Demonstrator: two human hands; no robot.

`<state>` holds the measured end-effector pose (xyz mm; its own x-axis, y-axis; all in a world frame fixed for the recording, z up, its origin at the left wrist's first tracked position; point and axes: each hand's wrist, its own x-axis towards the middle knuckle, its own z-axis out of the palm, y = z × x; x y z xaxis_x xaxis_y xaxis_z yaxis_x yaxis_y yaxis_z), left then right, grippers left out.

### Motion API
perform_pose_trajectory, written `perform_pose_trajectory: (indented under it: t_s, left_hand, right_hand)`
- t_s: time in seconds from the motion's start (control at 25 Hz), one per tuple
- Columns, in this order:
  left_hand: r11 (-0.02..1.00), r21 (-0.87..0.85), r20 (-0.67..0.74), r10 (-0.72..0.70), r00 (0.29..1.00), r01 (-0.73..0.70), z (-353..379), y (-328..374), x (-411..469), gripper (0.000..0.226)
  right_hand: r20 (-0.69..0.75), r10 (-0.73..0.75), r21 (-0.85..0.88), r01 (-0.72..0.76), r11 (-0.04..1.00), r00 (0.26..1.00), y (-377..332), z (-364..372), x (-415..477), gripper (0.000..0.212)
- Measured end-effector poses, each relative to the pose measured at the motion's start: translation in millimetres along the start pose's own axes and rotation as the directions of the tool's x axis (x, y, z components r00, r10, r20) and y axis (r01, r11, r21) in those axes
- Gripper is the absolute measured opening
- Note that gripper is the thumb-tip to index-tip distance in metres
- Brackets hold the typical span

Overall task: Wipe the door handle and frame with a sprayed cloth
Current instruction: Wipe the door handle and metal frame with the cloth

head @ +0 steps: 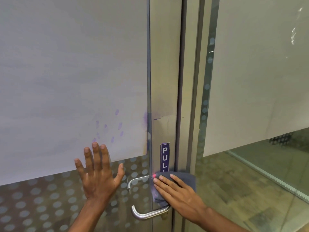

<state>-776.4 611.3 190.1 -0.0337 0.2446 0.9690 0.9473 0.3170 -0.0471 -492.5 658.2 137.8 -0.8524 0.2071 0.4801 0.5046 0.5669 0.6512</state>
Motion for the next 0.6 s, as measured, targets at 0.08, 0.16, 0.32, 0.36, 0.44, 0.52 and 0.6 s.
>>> perform_pose_trajectory:
  t_s: [0.08, 0.16, 0.32, 0.36, 0.44, 0.52, 0.6]
  left_hand:
    - [1.0, 0.003, -0.001, 0.003, 1.0, -0.003, -0.1, -0.1, -0.6, 0.085]
    - [1.0, 0.008, -0.005, 0.005, 1.0, -0.005, 0.1, -0.8, -0.4, 0.085]
    - [1.0, 0.022, -0.002, 0.002, 1.0, -0.002, 1.0, -0.4, -0.9, 0.084]
    - [1.0, 0.02, 0.0, 0.001, 1.0, -0.001, 1.3, -0.5, -1.6, 0.085]
    - [1.0, 0.018, 0.0, 0.005, 1.0, -0.005, 1.4, -0.9, -1.9, 0.085]
    - [1.0, 0.022, 0.0, 0.007, 1.0, -0.007, 0.5, -1.2, -1.6, 0.086]
    - [1.0, 0.009, -0.001, 0.01, 1.0, -0.01, -1.6, -1.2, -0.8, 0.086]
  right_hand:
    - [-0.044, 0.002, 0.053, 0.0, 0.999, 0.999, 13.6, -12.9, 24.8, 0.066]
    - [-0.069, 0.027, 0.082, -0.021, 0.996, 0.997, 29.9, -26.9, 48.2, 0.072]
    - [-0.152, 0.274, 0.204, -0.241, 0.949, 0.95, 56.7, -51.1, 81.5, 0.07]
    - [-0.175, 0.35, 0.269, -0.298, 0.916, 0.92, 59.5, -56.3, 90.6, 0.069]
    - [-0.174, 0.529, 0.475, -0.399, 0.784, 0.831, 66.6, -68.1, 112.2, 0.068]
    - [-0.142, 0.688, 0.693, -0.424, 0.583, 0.712, 70.1, -73.4, 127.9, 0.07]
    - [-0.11, 0.784, 0.834, -0.372, 0.407, 0.611, 60.8, -65.6, 128.0, 0.079]
